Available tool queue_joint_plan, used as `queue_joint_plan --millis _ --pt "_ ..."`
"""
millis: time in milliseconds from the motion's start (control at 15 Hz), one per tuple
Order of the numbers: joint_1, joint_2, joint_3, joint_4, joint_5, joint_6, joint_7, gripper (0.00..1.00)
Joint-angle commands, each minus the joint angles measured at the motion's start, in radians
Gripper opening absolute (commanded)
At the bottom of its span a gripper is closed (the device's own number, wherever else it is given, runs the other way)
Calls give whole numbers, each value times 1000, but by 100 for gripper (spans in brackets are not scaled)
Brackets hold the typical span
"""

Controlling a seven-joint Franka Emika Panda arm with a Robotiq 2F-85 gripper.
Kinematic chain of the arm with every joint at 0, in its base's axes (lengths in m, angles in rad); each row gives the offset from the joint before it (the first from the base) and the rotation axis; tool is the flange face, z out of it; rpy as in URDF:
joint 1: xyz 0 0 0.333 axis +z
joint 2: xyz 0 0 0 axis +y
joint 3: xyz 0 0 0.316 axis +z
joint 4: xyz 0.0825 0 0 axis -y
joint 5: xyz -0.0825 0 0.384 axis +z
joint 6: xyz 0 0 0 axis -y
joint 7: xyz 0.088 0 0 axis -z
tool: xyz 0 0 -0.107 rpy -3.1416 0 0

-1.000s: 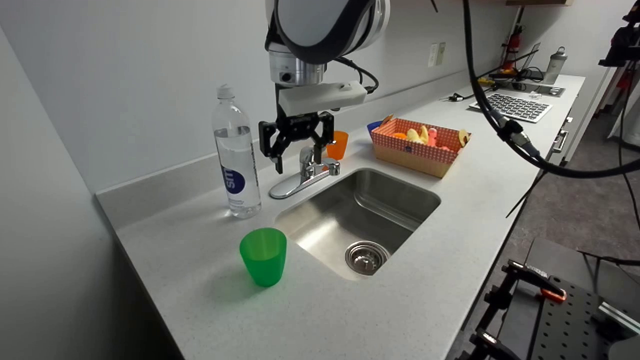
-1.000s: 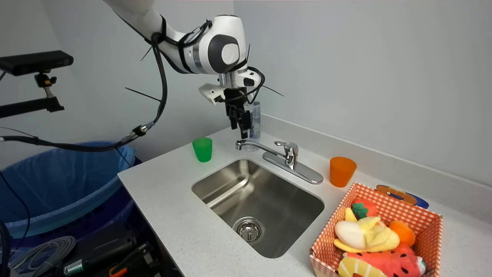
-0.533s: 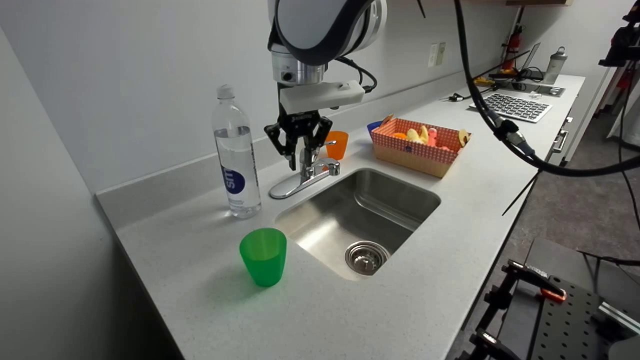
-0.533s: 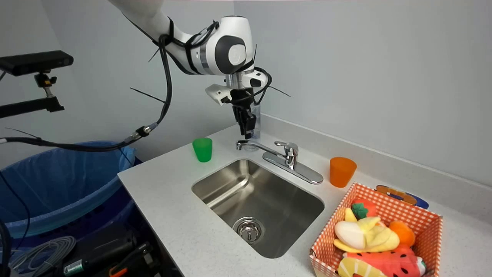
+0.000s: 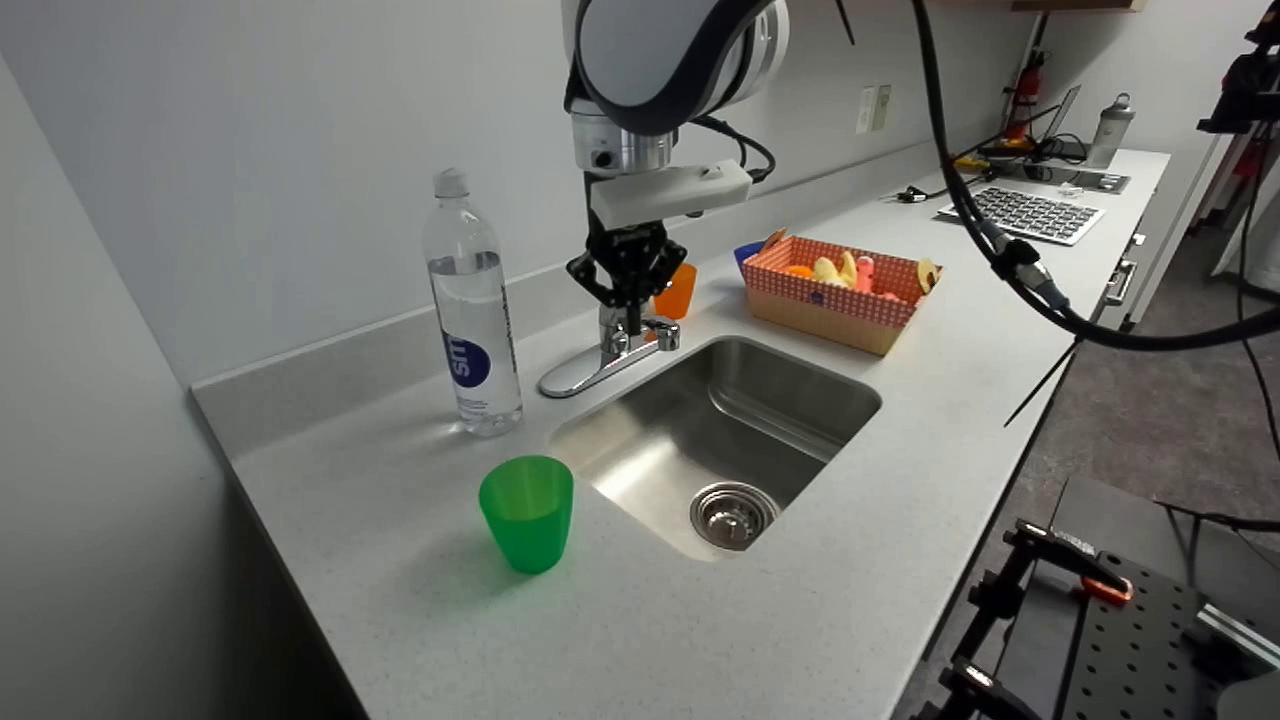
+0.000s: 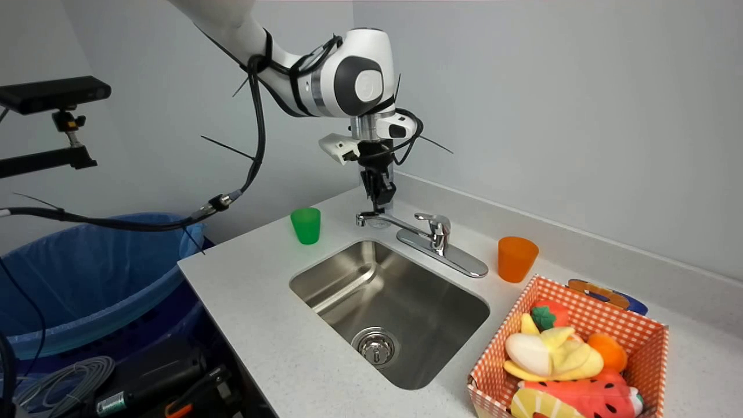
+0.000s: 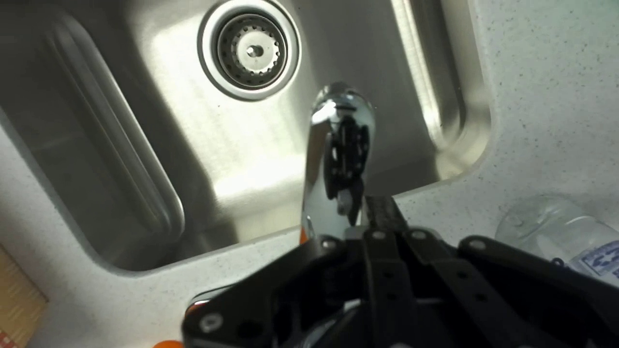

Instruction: Turn the tap nozzle to the right

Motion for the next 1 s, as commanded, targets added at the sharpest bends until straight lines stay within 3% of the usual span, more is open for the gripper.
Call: queue_joint_plan --millis 0,933 --pt "-6 -31 -17 -14 -10 -72 -42 0" --pt "-58 -32 -129 -13 -121 -151 -35 0"
